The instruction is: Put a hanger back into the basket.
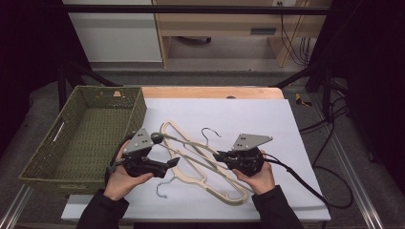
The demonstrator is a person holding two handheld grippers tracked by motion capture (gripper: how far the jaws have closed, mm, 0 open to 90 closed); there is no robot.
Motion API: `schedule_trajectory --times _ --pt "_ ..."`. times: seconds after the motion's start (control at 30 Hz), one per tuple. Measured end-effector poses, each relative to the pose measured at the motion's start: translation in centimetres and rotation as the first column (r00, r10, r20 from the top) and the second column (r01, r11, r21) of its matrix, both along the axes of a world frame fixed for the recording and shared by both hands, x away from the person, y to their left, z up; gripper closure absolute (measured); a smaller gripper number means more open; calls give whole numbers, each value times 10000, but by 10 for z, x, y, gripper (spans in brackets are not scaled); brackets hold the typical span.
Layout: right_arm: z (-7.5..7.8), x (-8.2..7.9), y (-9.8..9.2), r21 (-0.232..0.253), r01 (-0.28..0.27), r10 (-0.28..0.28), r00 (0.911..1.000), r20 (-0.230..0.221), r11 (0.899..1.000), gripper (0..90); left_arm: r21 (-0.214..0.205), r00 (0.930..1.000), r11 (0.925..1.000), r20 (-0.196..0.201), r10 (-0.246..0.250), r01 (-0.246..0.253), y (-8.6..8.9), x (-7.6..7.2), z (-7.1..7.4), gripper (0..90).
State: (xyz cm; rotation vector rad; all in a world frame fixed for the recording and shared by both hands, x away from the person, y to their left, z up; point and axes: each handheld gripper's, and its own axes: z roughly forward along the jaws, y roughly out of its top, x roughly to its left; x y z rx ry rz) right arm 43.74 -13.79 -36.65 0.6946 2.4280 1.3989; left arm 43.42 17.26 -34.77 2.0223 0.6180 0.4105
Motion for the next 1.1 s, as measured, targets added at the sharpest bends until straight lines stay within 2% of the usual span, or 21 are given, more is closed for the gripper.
schedule_trajectory --times 0.13,0.3,0.5,0.53,0.63,0.67,0.73,0.87,0.9,1.1 --pt "0 -4 1 81 -416 417 9991 -114 9991 869 266 9988 9986 -161 -459 463 -15 7 -4 177" --pt "-1 -9 3 110 -834 837 9962 -230 9965 869 593 9944 9932 -401 -979 1002 -28 11 -10 266" --pt "-4 -12 7 20 -1297 1297 9908 -392 9915 869 923 9885 9858 -691 -1343 1404 -36 14 -15 453" --pt "-4 -13 8 -21 -1415 1413 9891 -404 9899 869 1205 9855 9797 -766 -1517 1601 -38 14 -17 504" --pt "-5 -13 10 -78 -1579 1574 9865 -449 9874 869 1177 9822 9772 -853 -1671 1765 -38 14 -18 585" --pt "-5 -13 11 -45 -1740 1736 9836 -497 9847 869 1305 9781 9714 -906 -1875 1983 -39 12 -20 632" --pt "-6 -13 11 -46 -1860 1853 9809 -596 9825 870 1564 9756 9646 -893 -2004 2124 -39 10 -22 655" --pt "-7 -13 12 -64 -1941 1931 9784 -740 9810 865 1627 9740 9619 -919 -2069 2197 -37 8 -23 678" --pt "-7 -12 12 -68 -1952 1941 9778 -784 9807 860 1820 9736 9576 -892 -2100 2233 -37 7 -23 687" --pt "-12 -10 15 -528 -1276 1261 9915 -307 9904 780 2026 9713 9526 -1195 -2059 2269 -37 3 -24 770"
